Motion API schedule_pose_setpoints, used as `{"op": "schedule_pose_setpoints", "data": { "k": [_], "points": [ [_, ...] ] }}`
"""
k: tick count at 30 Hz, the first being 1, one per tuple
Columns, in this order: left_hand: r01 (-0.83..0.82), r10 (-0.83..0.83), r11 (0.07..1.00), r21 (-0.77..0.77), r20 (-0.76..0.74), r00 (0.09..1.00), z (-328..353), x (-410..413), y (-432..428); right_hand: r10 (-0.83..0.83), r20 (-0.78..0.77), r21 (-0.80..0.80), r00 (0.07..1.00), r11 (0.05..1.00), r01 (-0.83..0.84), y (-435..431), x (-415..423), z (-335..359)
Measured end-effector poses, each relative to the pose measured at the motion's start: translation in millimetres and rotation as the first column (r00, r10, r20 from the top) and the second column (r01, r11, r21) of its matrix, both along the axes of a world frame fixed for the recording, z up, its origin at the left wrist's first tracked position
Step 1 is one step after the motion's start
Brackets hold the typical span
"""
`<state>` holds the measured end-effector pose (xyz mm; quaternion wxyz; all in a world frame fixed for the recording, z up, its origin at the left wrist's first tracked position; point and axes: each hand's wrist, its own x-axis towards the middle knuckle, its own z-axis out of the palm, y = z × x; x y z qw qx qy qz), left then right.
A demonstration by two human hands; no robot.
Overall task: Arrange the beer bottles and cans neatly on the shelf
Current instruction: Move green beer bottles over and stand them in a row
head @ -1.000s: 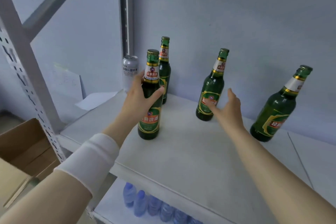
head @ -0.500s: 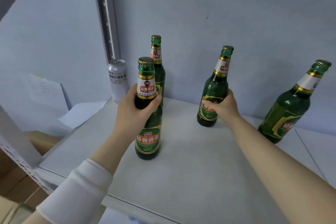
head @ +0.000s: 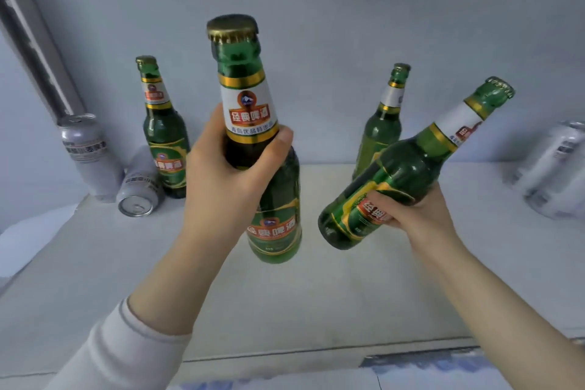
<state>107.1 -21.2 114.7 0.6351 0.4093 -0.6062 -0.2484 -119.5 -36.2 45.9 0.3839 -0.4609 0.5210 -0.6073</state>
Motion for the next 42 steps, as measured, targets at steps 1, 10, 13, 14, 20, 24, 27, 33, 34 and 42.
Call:
{"op": "schedule_pose_setpoints", "data": {
  "k": [1,10,13,14,20,24,27,33,34,42],
  "points": [
    [0.039,-0.039,0.999,-0.015,0.009,0.999,2.9,-16.1,4.5,-0.023,-0.009,-0.017,1.000,1.000,0.023,12.0,-14.4,0.9],
    [0.265,-0.264,0.964,-0.033,0.019,0.964,10.0,-209.3,64.7,-0.189,-0.027,-0.093,0.982,0.978,0.186,116.9,-190.4,-3.5],
    [0.312,-0.311,0.950,-0.032,0.025,0.950,10.2,-284.2,83.5,-0.255,-0.006,-0.090,0.967,0.963,0.253,149.9,-257.2,-7.4],
    [0.340,-0.339,0.940,-0.028,0.028,0.940,10.7,-307.9,88.7,-0.275,-0.003,-0.084,0.962,0.958,0.274,160.1,-277.9,-8.4],
    [0.501,-0.502,0.865,0.030,0.058,0.863,6.5,-437.0,106.4,-0.464,-0.024,-0.066,0.886,0.885,0.462,206.5,-389.5,-3.3],
    [0.589,-0.593,0.805,0.071,0.054,0.804,-5.9,-509.9,106.3,-0.574,-0.090,-0.074,0.814,0.819,0.569,217.7,-461.1,3.3],
    [0.643,-0.647,0.761,0.084,0.032,0.762,-12.1,-559.2,98.2,-0.602,-0.161,-0.094,0.782,0.798,0.595,213.7,-512.0,11.3],
    [0.698,-0.701,0.713,0.066,0.021,0.713,-12.8,-649.0,66.1,-0.593,-0.316,-0.097,0.741,0.797,0.596,180.3,-597.9,25.0],
    [0.699,-0.702,0.711,0.068,0.030,0.711,-12.1,-662.6,61.0,-0.592,-0.329,-0.092,0.736,0.796,0.599,174.6,-609.8,26.0],
    [0.660,-0.664,0.747,0.085,0.150,0.732,-14.0,-753.7,23.4,-0.537,-0.380,-0.047,0.754,0.825,0.563,134.4,-689.9,21.4]
  ]
}}
